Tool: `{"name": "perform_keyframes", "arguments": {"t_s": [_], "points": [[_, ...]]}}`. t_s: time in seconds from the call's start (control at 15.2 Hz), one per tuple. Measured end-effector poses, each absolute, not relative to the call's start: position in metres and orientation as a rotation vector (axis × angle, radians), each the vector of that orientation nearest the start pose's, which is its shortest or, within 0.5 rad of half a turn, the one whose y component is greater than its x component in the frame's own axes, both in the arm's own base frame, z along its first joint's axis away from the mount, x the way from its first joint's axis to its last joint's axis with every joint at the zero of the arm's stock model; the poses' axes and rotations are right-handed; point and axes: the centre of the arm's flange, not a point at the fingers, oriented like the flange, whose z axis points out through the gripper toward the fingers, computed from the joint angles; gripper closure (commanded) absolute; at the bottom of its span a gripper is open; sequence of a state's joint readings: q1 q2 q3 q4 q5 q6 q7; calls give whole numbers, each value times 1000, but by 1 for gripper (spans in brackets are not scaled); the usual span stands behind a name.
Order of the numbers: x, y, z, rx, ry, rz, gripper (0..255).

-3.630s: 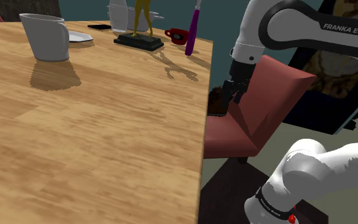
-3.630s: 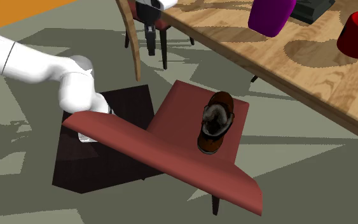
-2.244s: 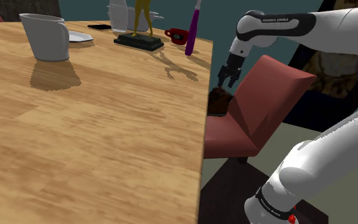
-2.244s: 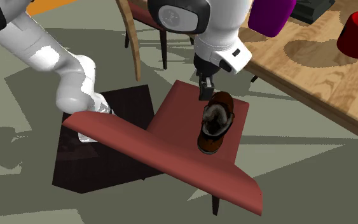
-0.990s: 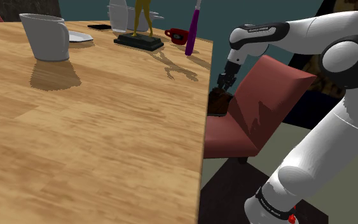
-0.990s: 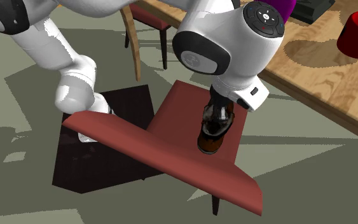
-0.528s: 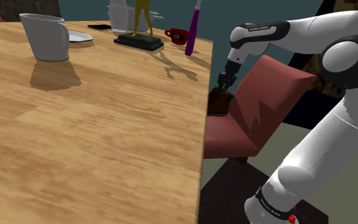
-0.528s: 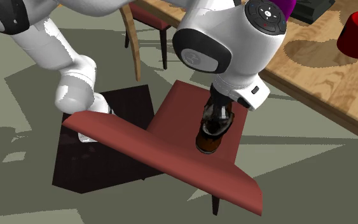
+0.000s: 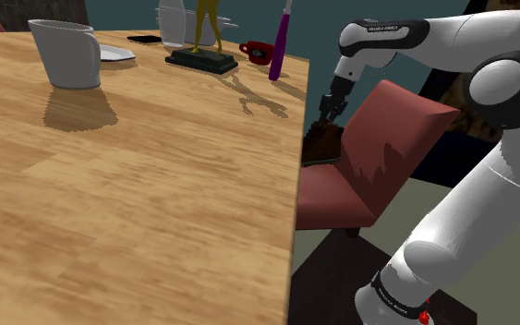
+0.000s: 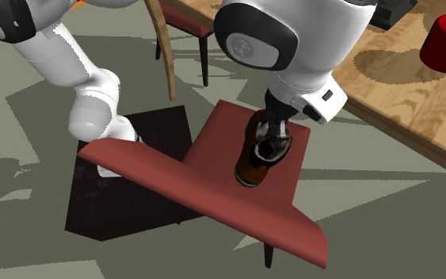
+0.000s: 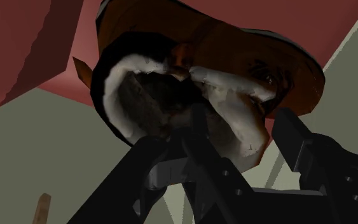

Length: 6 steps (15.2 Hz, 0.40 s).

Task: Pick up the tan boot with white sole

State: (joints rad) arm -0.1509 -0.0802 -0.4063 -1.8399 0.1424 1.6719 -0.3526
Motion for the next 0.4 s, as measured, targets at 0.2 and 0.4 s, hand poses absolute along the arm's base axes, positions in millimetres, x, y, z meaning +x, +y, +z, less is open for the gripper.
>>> {"name": "perform_keyframes", "arguments": {"t_s": [0.2, 0.4], "points": [[453, -273, 563, -2927, 328, 13, 255], [453, -273, 577, -2927, 328, 13, 255]]}}
